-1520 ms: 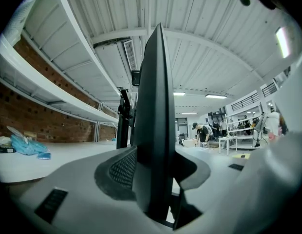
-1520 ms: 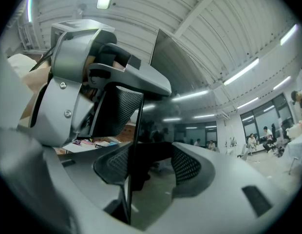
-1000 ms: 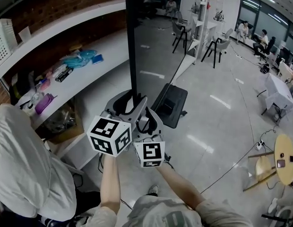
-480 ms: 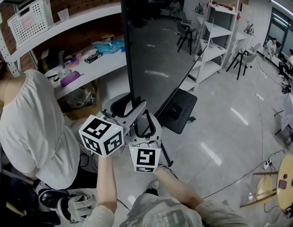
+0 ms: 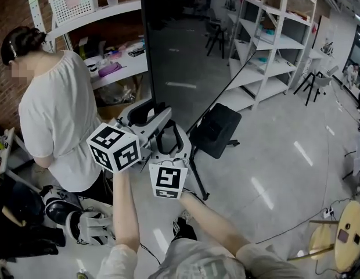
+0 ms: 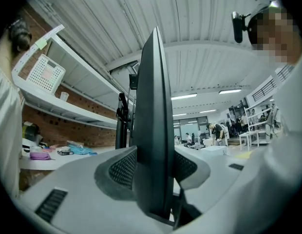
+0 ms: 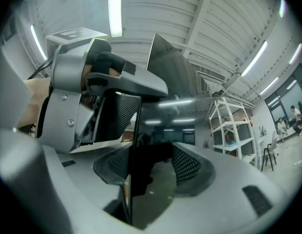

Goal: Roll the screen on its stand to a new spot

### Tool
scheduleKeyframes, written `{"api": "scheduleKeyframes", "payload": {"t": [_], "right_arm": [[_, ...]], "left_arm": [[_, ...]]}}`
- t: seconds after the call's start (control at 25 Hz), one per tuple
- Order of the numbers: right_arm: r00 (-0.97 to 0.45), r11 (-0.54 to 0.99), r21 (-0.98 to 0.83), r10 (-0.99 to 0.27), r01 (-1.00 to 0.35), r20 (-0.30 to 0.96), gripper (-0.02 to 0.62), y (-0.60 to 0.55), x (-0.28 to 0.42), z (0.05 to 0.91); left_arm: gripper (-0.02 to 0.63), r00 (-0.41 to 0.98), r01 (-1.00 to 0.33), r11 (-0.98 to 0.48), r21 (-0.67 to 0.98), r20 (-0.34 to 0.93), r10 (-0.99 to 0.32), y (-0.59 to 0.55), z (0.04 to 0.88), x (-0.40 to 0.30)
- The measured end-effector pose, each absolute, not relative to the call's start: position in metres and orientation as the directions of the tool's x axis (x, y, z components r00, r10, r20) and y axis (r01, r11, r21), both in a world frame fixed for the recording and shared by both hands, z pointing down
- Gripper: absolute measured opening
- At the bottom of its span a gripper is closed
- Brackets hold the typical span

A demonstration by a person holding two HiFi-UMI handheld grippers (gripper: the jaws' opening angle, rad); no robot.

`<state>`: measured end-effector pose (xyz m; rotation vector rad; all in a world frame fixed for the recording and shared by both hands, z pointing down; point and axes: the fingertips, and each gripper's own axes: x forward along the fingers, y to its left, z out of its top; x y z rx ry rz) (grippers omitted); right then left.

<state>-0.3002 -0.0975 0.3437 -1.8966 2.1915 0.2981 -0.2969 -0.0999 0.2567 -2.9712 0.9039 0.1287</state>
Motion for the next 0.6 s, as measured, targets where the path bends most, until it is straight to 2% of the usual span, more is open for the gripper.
{"api": "scheduleKeyframes", "payload": {"t": [0.6], "right_arm": [[-0.273,0.286,0.006,-0.908,-0.958,-0.317,0.238,-0.001,-0.375,0.345]], "left_arm": [[0.204,0.757,-0.647,-0.763,0.007,-0.114,-0.643,-0.005,0.258,-0.372]]}}
